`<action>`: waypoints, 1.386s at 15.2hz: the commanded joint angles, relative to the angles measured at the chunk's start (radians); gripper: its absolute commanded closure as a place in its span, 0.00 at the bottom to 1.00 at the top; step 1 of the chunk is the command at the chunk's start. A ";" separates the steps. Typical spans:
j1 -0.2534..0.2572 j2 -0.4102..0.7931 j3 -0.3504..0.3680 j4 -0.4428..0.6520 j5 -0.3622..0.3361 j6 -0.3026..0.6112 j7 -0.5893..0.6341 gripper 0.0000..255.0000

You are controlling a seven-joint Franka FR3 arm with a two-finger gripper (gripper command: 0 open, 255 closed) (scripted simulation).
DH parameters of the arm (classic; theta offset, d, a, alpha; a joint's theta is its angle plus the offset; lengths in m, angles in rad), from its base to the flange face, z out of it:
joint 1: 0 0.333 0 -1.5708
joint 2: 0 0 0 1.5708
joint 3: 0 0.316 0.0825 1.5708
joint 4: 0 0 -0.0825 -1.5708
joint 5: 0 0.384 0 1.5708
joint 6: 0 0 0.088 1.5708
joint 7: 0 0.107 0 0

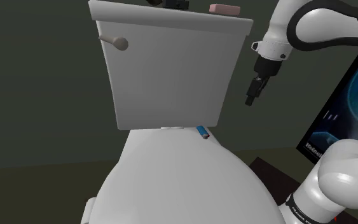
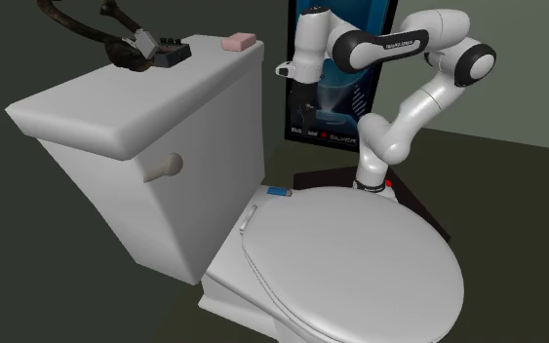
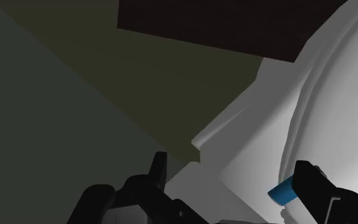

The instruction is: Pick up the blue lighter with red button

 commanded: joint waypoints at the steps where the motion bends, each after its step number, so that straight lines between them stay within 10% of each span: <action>1: 0.000 0.000 0.000 0.000 0.000 0.000 0.000 0.00; 16: 0.007 0.403 0.295 0.079 0.216 0.193 0.554 0.00; 21: 0.009 0.424 0.304 0.028 0.219 0.265 0.552 0.00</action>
